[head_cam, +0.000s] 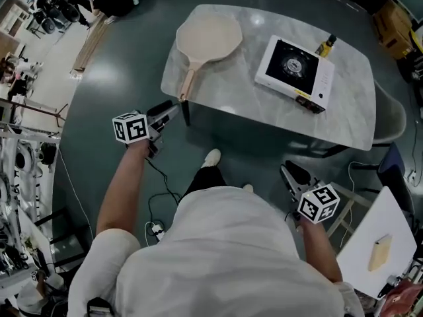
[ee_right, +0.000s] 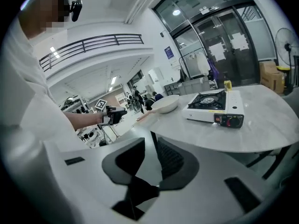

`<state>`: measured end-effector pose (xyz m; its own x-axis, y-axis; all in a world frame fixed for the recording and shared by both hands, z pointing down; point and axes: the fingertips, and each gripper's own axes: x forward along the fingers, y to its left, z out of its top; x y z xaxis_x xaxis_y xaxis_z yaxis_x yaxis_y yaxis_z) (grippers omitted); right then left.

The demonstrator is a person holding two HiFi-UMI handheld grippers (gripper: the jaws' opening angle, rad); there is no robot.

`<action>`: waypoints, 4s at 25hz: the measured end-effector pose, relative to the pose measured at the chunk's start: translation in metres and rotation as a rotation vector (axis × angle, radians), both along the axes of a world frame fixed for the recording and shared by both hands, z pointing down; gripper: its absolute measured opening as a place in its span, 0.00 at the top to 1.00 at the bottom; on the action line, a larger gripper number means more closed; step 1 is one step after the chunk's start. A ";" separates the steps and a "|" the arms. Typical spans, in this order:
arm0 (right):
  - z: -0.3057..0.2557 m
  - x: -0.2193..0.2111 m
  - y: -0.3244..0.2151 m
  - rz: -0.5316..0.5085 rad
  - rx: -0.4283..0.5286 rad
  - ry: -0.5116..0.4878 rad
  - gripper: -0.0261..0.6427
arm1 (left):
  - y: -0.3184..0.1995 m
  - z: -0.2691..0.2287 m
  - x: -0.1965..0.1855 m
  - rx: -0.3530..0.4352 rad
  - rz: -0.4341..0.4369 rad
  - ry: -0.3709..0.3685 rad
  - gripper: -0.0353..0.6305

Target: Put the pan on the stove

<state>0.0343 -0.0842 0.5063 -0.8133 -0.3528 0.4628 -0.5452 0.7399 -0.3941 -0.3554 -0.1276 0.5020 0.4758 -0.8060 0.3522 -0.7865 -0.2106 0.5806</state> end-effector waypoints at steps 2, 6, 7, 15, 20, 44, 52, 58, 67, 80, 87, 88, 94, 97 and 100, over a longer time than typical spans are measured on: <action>-0.005 -0.013 -0.015 0.043 0.001 0.012 0.82 | -0.028 0.015 -0.026 -0.031 0.013 0.073 0.59; -0.019 -0.042 -0.043 0.114 0.015 0.045 0.83 | -0.079 0.045 -0.057 -0.079 0.059 0.204 0.55; -0.021 -0.049 -0.047 0.128 0.015 0.055 0.83 | -0.090 0.052 -0.060 -0.089 0.075 0.234 0.55; -0.018 -0.087 -0.056 0.240 -0.015 0.118 0.83 | -0.136 0.105 -0.034 -0.188 0.249 0.442 0.52; -0.017 -0.087 -0.044 0.318 -0.043 0.158 0.83 | -0.150 0.113 -0.002 -0.219 0.343 0.591 0.52; -0.009 -0.081 -0.022 0.498 -0.104 0.178 0.83 | -0.165 0.086 0.035 -0.239 0.428 0.708 0.80; -0.010 -0.083 -0.024 0.503 -0.094 0.164 0.83 | -0.158 0.053 0.045 -0.207 0.489 0.660 0.79; -0.007 -0.079 -0.020 0.519 -0.087 0.139 0.83 | -0.160 0.016 0.071 -0.184 0.536 0.647 0.78; -0.003 -0.030 -0.021 0.528 -0.067 0.098 0.83 | -0.163 -0.025 0.153 -0.159 0.611 0.645 0.78; -0.004 0.084 -0.023 0.528 -0.057 0.068 0.83 | -0.149 -0.051 0.303 -0.180 0.645 0.705 0.78; 0.003 0.138 -0.024 0.509 -0.063 0.064 0.83 | -0.155 -0.037 0.363 -0.191 0.625 0.716 0.78; 0.004 0.143 -0.024 0.506 -0.065 0.066 0.83 | -0.157 -0.035 0.367 -0.193 0.620 0.716 0.78; 0.005 0.172 -0.024 0.496 -0.076 0.080 0.83 | -0.165 -0.023 0.384 -0.185 0.590 0.711 0.77; 0.004 0.182 -0.025 0.485 -0.074 0.083 0.84 | -0.166 -0.020 0.389 -0.174 0.584 0.709 0.77; 0.006 0.189 -0.025 0.471 -0.077 0.084 0.84 | -0.166 -0.013 0.393 -0.174 0.577 0.699 0.77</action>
<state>0.2237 -0.1093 0.5122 -0.5321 -0.6357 0.5592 -0.8461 0.3756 -0.3782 0.0376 -0.2933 0.4891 0.9375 -0.3404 -0.0725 -0.0456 -0.3266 0.9441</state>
